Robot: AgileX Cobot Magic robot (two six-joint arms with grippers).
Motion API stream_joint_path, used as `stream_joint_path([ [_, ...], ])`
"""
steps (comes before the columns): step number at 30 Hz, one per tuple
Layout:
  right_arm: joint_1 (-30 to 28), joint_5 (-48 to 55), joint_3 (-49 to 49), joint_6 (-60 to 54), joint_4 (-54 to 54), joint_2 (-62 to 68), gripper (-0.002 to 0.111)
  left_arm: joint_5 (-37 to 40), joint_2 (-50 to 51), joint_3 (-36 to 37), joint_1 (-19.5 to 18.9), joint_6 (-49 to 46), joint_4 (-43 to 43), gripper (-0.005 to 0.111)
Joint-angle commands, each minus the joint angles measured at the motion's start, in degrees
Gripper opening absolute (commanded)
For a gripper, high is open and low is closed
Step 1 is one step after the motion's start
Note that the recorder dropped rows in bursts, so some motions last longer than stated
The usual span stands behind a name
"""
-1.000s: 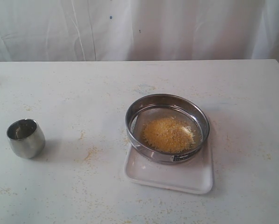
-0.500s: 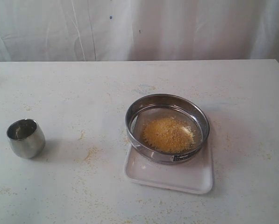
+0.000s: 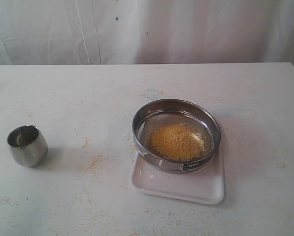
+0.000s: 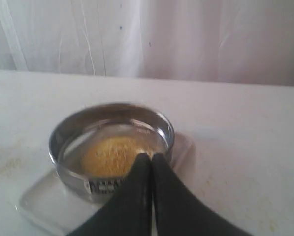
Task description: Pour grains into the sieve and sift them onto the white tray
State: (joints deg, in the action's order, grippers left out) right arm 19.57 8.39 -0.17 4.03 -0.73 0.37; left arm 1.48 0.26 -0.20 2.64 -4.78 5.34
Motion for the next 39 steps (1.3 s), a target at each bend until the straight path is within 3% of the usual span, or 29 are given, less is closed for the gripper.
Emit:
stream_joint_path([
  [1, -0.2, -13.1, 0.2, 13.4, 7.6, -0.4, 0.0, 0.1, -0.3, 0.2, -0.2, -0.1, -0.4, 0.0],
  [5, -0.2, -17.0, 0.2, 28.6, 11.7, -0.4, 0.0, 0.1, -0.3, 0.2, -0.2, -0.1, -0.4, 0.0],
  [9, 0.6, -3.4, -2.9, 33.2, 11.2, -0.4, 0.0, 0.1, -0.3, 0.2, -0.2, -0.1, -0.4, 0.0],
  [13, 3.2, 11.0, -11.6, 23.8, 11.4, 0.5, 0.0, 0.1, -0.3, 0.2, -0.2, -0.1, -0.4, 0.0],
  [17, 5.3, 23.7, -23.5, 14.9, 11.4, 9.3, 0.0, 0.1, -0.3, 0.2, -0.2, -0.1, -0.4, 0.0],
  [20, 5.7, 39.6, -36.3, 4.2, 10.0, 27.0, 0.0, 0.1, -0.3, 0.2, -0.2, -0.1, -0.4, 0.0],
  [25, 5.7, 47.3, -48.4, -9.1, 7.3, 48.3, 0.001, 0.1, -0.3, 0.2, -0.2, -0.1, -0.4, 0.0],
  [26, 5.7, 47.5, -49.8, -12.8, 7.6, 51.9, 0.004, 0.1, -0.3, 0.2, -0.2, -0.1, -0.4, 0.0],
  [29, 4.1, 41.8, -55.0, -18.9, 4.1, 65.8, 0.036, 0.1, -0.3, 0.2, -0.2, -0.1, -0.4, 0.0],
  [30, 2.4, 37.6, -56.8, -18.8, 3.0, 70.8, 0.055, 0.1, -0.3, 0.2, -0.2, -0.1, -0.4, 0.0],
  [32, 0.3, 33.6, -58.8, -16.7, 3.5, 76.8, 0.068, 0.1, -0.3, 0.2, -0.2, -0.1, -0.4, 0.0],
  [39, -6.6, 37.1, -75.2, -16.9, 4.1, 101.7, 0.062, 0.1, -0.3, 0.2, -0.2, -0.1, -0.4, 0.0],
])
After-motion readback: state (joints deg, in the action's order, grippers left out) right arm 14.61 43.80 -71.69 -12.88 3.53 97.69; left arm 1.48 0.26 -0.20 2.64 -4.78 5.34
